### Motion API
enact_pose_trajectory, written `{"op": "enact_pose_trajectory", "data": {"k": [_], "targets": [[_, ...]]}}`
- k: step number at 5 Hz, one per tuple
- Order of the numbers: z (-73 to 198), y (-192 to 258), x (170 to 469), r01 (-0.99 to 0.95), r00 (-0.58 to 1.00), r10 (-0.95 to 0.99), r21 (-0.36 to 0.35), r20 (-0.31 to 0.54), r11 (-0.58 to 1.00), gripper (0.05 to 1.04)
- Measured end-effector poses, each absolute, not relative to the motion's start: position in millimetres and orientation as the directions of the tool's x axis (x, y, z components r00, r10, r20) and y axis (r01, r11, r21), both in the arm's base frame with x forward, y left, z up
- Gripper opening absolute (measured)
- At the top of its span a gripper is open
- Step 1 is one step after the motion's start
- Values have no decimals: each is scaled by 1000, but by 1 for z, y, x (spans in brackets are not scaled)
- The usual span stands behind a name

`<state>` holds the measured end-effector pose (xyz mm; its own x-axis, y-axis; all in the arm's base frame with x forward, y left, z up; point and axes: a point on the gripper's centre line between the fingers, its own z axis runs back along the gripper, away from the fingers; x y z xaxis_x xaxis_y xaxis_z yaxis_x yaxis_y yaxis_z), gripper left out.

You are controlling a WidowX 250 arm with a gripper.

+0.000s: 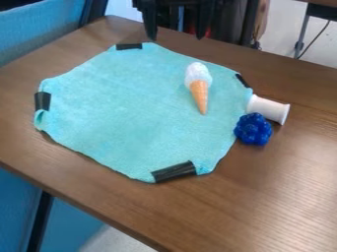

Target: Fold the cloth from left to right

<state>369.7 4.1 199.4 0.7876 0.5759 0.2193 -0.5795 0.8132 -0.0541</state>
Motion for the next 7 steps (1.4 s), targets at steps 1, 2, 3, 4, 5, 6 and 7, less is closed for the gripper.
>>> {"op": "enact_pose_trajectory", "data": {"k": [1, 2, 3, 4, 5, 6, 7], "targets": [[187, 4, 371, -581, 795, 576, -34, 193, 813, 1000], [186, 4, 371, -580, 796, 575, -32, 189, 814, 1000], [182, 3, 370, -578, 798, 573, -31, 183, 815, 1000], [162, 31, 347, -621, 768, 619, -43, 166, 782, 1000], [158, 56, 329, -634, 746, 630, -58, 216, 771, 1000], [155, 88, 309, -629, 744, 627, -73, 232, 774, 1000], [163, 104, 295, -595, 758, 603, -115, 250, 796, 1000]]}}
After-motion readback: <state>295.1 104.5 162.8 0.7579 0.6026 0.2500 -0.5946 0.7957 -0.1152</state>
